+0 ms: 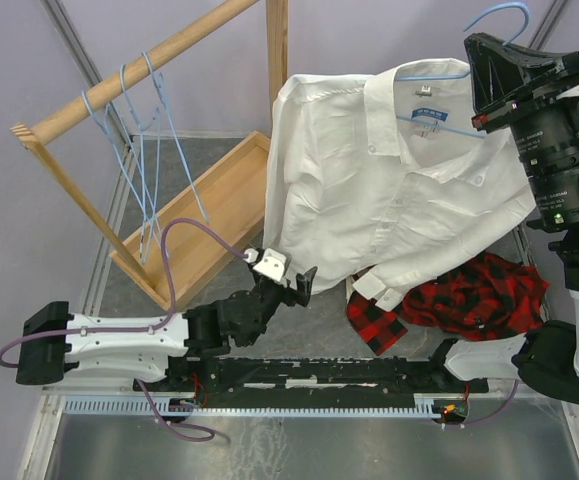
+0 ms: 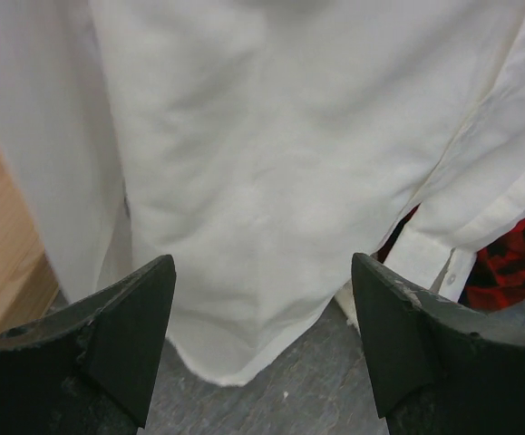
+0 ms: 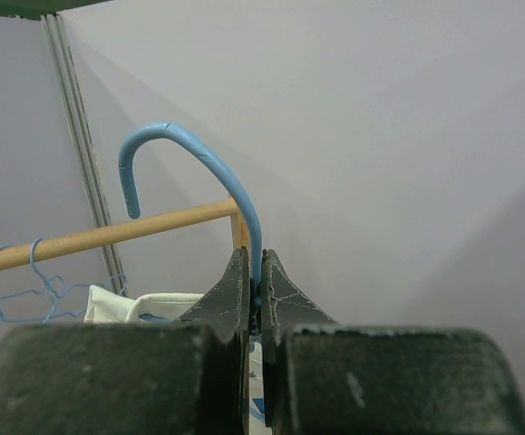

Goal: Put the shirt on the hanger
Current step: Hang the shirt on the hanger.

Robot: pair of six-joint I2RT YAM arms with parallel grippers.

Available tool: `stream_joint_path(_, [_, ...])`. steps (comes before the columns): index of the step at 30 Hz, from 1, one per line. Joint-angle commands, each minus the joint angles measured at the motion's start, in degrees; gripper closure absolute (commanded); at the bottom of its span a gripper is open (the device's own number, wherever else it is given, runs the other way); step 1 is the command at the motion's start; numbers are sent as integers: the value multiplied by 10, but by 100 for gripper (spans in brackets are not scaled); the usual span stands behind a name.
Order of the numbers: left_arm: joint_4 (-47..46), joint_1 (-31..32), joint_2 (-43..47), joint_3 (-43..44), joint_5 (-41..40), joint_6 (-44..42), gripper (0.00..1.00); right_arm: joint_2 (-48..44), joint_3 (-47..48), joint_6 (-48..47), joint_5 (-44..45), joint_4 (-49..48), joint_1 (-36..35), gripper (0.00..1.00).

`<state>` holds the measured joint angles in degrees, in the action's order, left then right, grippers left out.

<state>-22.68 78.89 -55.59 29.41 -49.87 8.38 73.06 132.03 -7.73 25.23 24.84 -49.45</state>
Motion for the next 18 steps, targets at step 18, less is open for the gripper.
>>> stream_joint_path(18, [-283, 16, -261, 380, 263, -358, 15, -47, -115, 68, -37, -36, 1, 100])
